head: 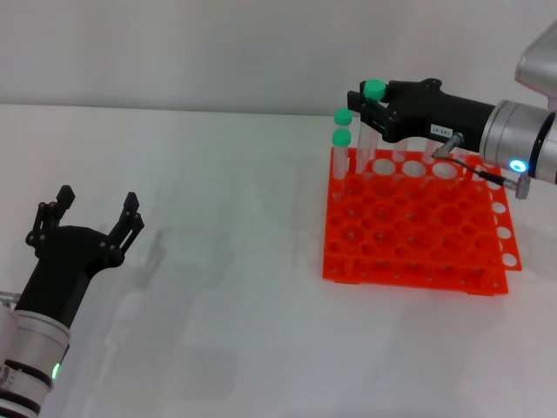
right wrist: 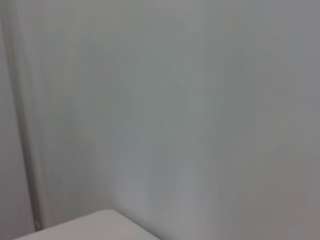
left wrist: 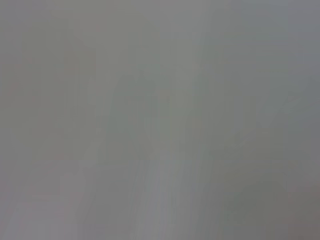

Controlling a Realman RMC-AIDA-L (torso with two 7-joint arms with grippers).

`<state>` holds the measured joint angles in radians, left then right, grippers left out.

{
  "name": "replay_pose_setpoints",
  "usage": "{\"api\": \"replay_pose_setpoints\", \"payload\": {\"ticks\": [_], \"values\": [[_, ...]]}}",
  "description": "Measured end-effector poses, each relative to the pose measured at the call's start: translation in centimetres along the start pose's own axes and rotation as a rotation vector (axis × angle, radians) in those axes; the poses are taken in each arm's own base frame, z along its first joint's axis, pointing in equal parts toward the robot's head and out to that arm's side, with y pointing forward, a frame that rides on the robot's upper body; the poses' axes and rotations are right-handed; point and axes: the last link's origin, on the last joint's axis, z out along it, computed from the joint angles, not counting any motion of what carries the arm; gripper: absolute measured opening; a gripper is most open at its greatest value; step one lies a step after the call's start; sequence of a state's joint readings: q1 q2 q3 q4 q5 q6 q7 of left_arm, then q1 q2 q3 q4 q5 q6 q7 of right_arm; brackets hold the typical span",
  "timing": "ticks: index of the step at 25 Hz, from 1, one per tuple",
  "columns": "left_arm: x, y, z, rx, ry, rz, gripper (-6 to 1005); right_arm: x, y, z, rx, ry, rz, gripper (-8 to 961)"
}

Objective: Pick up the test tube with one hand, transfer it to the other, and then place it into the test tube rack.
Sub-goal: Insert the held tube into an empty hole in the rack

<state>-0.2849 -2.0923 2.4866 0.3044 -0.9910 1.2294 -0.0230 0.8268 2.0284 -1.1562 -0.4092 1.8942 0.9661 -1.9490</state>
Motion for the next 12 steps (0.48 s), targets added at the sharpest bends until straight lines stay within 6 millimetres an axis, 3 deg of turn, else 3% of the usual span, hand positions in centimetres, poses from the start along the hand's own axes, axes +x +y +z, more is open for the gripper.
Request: {"api": "replay_pose_setpoints", "payload": {"ticks": [12], "values": [[0.0, -0.1, 0.1, -0.001, -0.001, 0.004, 888, 1.4, -0.5, -0.4, 0.067, -0.027, 0.037, 209]]}}
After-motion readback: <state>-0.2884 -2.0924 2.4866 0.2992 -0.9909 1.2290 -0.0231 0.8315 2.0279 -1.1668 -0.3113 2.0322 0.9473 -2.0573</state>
